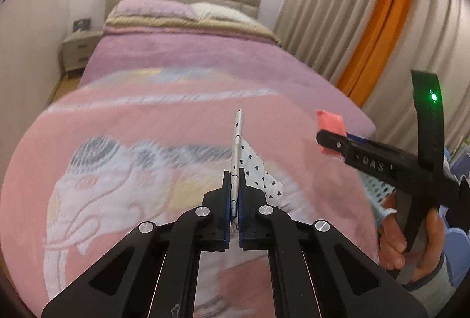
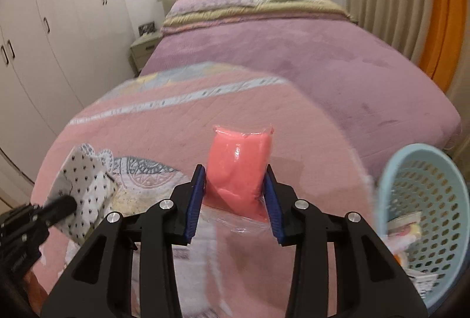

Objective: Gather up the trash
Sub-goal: 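Carry paper and pink bag over the blue basket and open both tools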

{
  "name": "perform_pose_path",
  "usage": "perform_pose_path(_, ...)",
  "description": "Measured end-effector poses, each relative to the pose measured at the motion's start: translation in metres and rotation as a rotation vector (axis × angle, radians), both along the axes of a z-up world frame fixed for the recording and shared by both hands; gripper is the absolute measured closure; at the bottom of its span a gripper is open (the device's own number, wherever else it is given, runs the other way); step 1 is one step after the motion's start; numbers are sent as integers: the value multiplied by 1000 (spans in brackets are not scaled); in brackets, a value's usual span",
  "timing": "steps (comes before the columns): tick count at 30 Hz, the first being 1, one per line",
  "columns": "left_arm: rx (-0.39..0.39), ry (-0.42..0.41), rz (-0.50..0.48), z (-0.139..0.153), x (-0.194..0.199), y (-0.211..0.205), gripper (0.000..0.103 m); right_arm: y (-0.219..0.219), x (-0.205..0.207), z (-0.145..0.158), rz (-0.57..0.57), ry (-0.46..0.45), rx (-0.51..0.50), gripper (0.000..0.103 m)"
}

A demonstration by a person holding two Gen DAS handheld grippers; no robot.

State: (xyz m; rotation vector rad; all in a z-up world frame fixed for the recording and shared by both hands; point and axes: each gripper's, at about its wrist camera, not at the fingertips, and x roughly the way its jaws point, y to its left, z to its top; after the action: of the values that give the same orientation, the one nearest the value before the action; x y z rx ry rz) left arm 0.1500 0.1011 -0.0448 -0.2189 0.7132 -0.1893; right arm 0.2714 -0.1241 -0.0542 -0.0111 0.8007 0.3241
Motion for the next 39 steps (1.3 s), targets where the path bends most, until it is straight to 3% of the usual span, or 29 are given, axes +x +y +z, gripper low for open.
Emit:
perform_pose_path(9,26,-117,-158,54,25,-88,101,-96,-27,51,-147,-116,57,67)
perform_pose_path(15,5,-115,-268,65,55,-157,101,-166,-35,62,-285,-134,66,67)
perform_pose_path(22,10,-60,-375,44,90,-233,101,-230,-35,55,-405,-93,87,67)
perform_pose_path(32,20,53,-449,-3,117,-282,99,-295,-16,7,-517,71,141,66)
perform_pose_path(33,25,58,-447,-6,118,-284,94,-299,-14,2,-519,85,153,66)
perform_pose_path(34,26,63,-446,-6,117,-285,78,-300,-12,-2,-518,97,164,65)
perform_pose_path(36,19,56,-430,-7,117,-284,61,-307,-9,-9,-517,123,194,55)
perform_pose_path(39,8,48,-424,-5,111,-280,41,-307,-14,-11,-524,120,194,51)
